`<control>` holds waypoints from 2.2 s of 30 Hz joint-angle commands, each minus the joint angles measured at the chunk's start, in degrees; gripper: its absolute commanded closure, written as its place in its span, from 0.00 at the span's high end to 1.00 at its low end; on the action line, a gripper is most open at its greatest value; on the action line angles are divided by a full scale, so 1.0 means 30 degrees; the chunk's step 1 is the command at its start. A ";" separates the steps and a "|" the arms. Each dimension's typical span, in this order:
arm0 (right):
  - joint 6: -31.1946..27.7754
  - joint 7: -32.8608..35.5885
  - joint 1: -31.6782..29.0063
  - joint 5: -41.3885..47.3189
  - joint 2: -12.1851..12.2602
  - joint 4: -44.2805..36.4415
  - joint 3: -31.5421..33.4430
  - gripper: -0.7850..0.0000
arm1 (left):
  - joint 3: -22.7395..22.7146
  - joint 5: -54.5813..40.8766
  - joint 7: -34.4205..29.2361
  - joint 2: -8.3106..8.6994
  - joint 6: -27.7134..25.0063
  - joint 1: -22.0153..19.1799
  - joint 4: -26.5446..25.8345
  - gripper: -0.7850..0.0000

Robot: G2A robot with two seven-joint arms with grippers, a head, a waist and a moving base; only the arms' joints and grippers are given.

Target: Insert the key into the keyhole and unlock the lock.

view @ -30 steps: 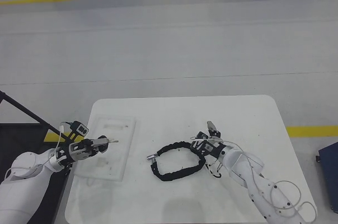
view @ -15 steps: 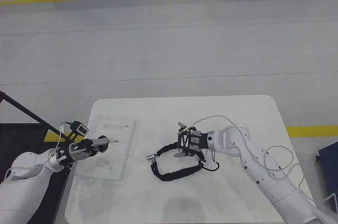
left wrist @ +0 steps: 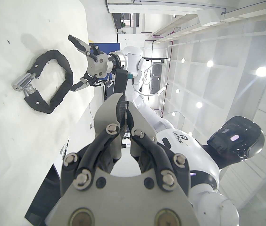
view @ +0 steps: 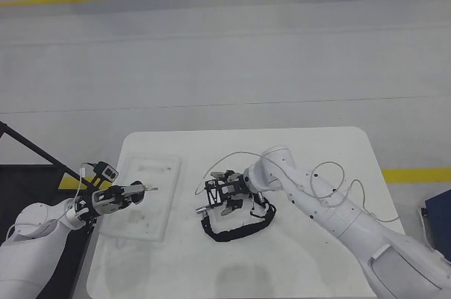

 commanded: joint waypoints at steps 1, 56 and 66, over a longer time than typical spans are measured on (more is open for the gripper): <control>-0.0003 0.0023 0.0444 -0.0776 -0.0276 0.0342 -0.0544 0.87 | 0.0000 0.0000 0.0000 0.0000 0.0000 0.0000 0.0000 0.00; 0.0494 -0.4357 0.2252 -0.3700 -0.4626 0.8679 -0.3920 0.29 | 0.0000 0.0000 0.0000 0.0000 0.0000 0.0000 0.0000 0.00; 0.0068 -0.5810 0.2486 -0.3816 -0.4745 0.9057 -0.3605 0.00 | 0.0000 0.0000 0.0000 0.0000 0.0000 0.0000 0.0000 0.00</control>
